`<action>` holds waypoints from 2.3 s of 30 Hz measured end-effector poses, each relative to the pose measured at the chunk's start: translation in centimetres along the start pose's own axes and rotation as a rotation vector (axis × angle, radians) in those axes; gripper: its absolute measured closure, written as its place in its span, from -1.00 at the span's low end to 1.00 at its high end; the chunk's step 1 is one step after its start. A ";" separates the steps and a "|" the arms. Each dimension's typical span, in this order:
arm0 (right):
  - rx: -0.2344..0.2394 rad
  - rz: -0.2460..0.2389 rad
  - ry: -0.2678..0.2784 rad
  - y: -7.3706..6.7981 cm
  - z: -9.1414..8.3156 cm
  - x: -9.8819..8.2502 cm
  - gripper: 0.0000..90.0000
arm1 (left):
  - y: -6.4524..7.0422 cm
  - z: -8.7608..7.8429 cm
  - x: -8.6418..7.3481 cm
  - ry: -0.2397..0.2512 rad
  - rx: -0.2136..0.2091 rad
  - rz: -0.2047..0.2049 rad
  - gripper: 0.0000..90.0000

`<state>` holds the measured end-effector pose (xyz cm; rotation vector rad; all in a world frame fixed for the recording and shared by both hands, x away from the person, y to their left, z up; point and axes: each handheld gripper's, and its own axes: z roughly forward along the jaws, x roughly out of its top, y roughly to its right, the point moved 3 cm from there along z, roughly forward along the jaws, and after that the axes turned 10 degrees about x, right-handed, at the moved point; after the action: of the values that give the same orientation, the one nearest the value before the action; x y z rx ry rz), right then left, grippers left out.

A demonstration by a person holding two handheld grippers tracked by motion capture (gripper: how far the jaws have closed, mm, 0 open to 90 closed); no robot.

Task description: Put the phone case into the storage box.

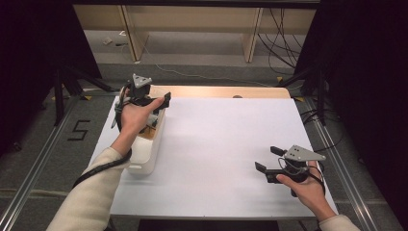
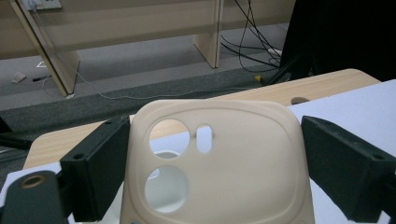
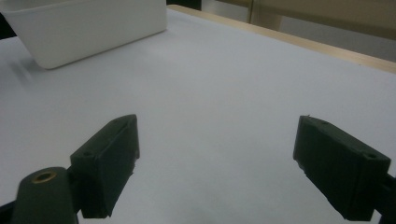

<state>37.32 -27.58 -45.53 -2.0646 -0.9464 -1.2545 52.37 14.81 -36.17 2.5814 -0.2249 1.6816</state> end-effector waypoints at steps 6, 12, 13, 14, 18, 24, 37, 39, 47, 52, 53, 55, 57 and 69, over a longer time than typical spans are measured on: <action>0.002 0.002 -0.004 0.0 0.1 0.0 -0.66 | -0.5 0.1 0.0 0.000 0.008 -0.009 -0.75; 0.000 0.003 -0.001 0.0 0.0 0.0 -0.66 | -1.0 0.1 0.0 0.004 0.014 -0.020 -0.75; 0.000 0.004 0.000 0.0 0.0 0.0 -0.66 | -1.0 0.1 0.1 0.005 0.015 -0.018 -0.75; 0.000 0.005 0.001 0.0 0.1 0.0 -0.66 | -1.1 0.1 0.1 0.006 0.018 -0.018 -0.75; 0.001 0.003 0.000 0.0 0.1 0.0 -0.66 | -1.4 0.2 0.0 0.011 0.021 -0.022 -0.75; 0.001 0.003 0.001 0.0 0.1 0.0 -0.66 | -1.7 0.5 -0.3 0.007 0.028 -0.026 -0.75; 0.000 0.004 0.001 0.1 0.0 0.0 -0.66 | -2.2 0.8 -0.6 0.015 0.040 -0.043 -0.76; 0.000 0.003 0.000 0.0 0.0 0.0 -0.66 | -2.2 0.9 -0.7 0.015 0.042 -0.045 -0.76; -0.001 0.003 0.002 0.1 0.0 0.0 -0.66 | -2.6 1.1 -0.8 0.019 0.052 -0.049 -0.76; -0.001 0.002 0.002 0.1 0.0 0.0 -0.66 | -2.7 1.3 -0.9 0.022 0.050 -0.057 -0.76; -0.002 0.002 0.002 0.1 -0.1 0.0 -0.66 | -2.7 1.4 -1.0 0.022 0.051 -0.059 -0.76; -0.003 0.002 0.003 0.1 -0.1 0.0 -0.66 | -2.7 1.4 -1.0 0.019 0.053 -0.057 -0.76; -0.004 0.001 0.002 0.1 -0.1 0.0 -0.66 | -2.8 1.4 -1.0 0.021 0.053 -0.058 -0.76; -0.005 0.002 0.004 0.1 -0.2 0.0 -0.66 | -2.9 1.8 -1.2 0.017 0.059 -0.060 -0.76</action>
<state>37.29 -27.76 -45.43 -2.0662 -0.9400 -1.2606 53.97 17.55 -37.92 2.5857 -0.0971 1.7149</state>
